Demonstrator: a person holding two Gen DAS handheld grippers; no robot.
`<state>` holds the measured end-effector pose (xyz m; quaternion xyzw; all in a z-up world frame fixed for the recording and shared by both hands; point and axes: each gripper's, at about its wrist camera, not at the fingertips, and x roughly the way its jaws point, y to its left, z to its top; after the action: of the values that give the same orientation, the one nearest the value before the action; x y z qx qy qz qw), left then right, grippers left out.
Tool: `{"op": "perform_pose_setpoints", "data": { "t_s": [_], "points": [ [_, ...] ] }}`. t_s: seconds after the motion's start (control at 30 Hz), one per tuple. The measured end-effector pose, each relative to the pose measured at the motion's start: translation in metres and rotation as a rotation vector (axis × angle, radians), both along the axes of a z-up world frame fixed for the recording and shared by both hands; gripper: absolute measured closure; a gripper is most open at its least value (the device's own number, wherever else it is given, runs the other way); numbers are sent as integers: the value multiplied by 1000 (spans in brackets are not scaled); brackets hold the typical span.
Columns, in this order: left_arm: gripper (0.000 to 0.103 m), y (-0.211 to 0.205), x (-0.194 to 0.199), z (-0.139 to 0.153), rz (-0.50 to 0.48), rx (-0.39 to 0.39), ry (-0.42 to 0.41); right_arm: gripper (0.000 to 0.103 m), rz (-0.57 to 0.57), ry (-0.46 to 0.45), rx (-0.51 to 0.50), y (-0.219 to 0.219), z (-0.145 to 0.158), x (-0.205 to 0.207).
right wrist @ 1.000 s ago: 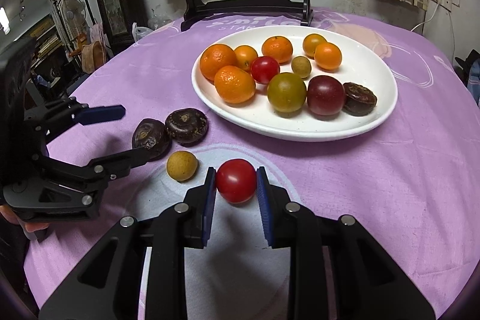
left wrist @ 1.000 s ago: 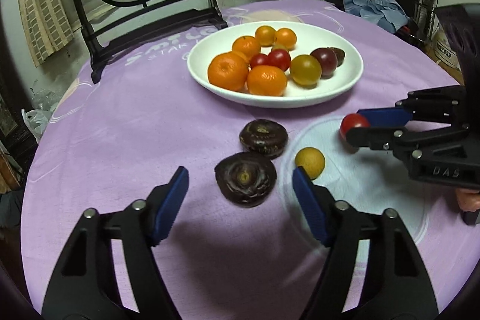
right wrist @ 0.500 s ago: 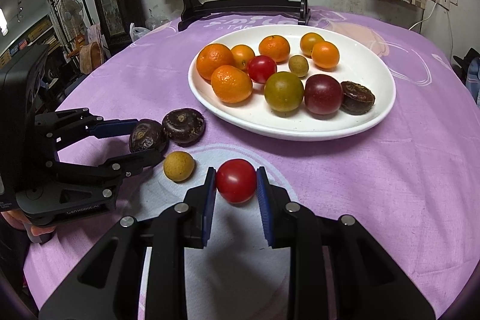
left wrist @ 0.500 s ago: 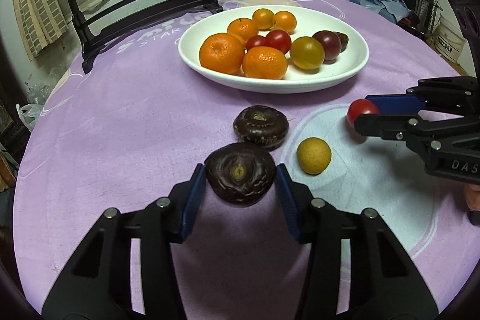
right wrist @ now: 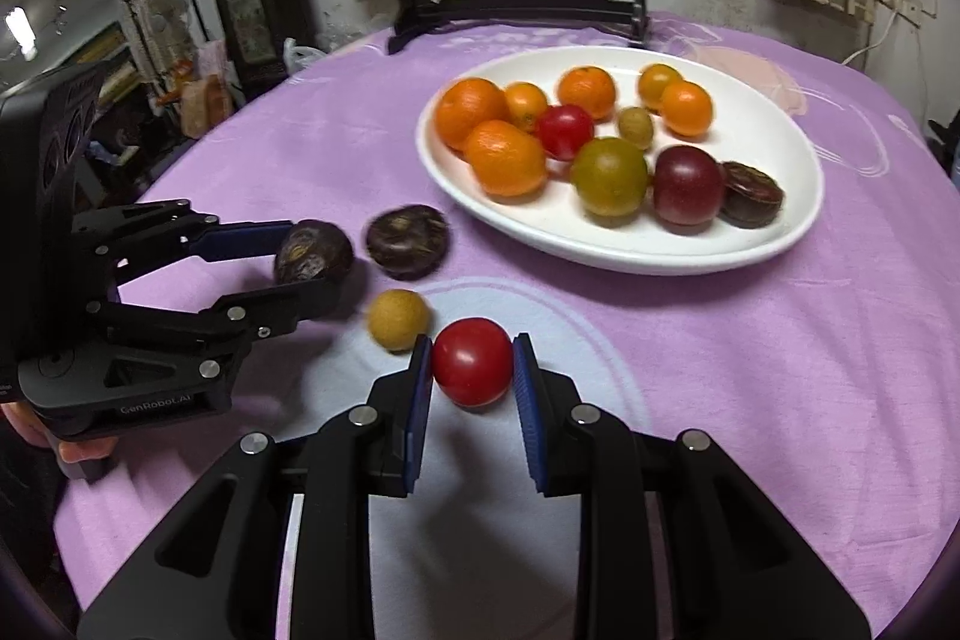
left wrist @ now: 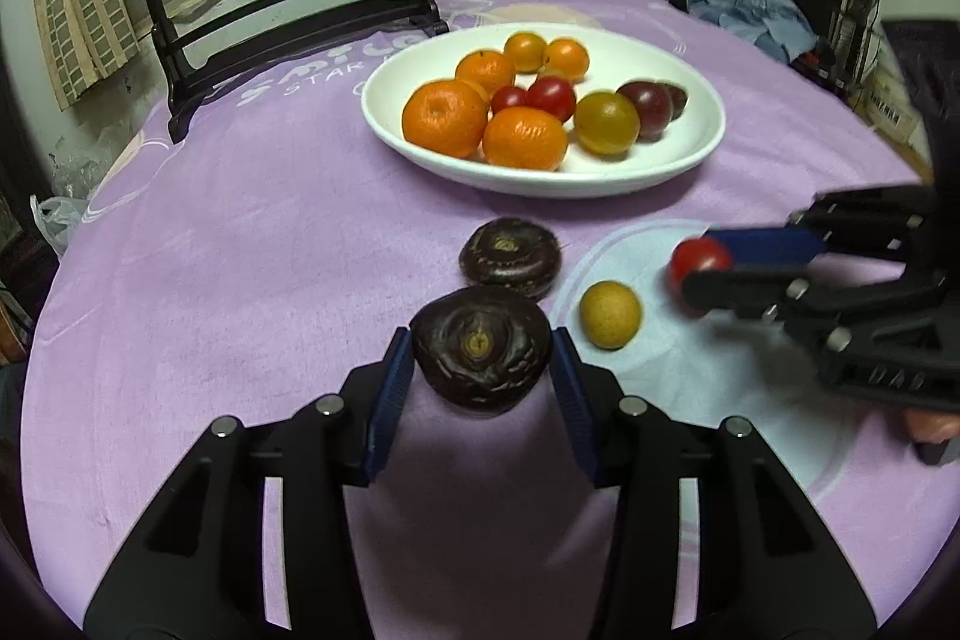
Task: Organize fruits
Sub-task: 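Place the cherry tomato and mangosteen on the white plate, opening both tools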
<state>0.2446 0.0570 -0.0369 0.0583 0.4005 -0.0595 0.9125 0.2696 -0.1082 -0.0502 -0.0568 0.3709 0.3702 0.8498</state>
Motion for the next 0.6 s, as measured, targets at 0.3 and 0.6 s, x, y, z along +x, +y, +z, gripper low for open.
{"op": "perform_pose_setpoints", "data": {
  "t_s": [0.3, 0.6],
  "points": [
    [56, -10, 31, 54, 17, -94, -149, 76, -270, -123, 185, -36, 33, 53],
    [56, -29, 104, 54, 44, -117, -137, 70, -341, -79, 199, -44, 22, 104]
  ]
}}
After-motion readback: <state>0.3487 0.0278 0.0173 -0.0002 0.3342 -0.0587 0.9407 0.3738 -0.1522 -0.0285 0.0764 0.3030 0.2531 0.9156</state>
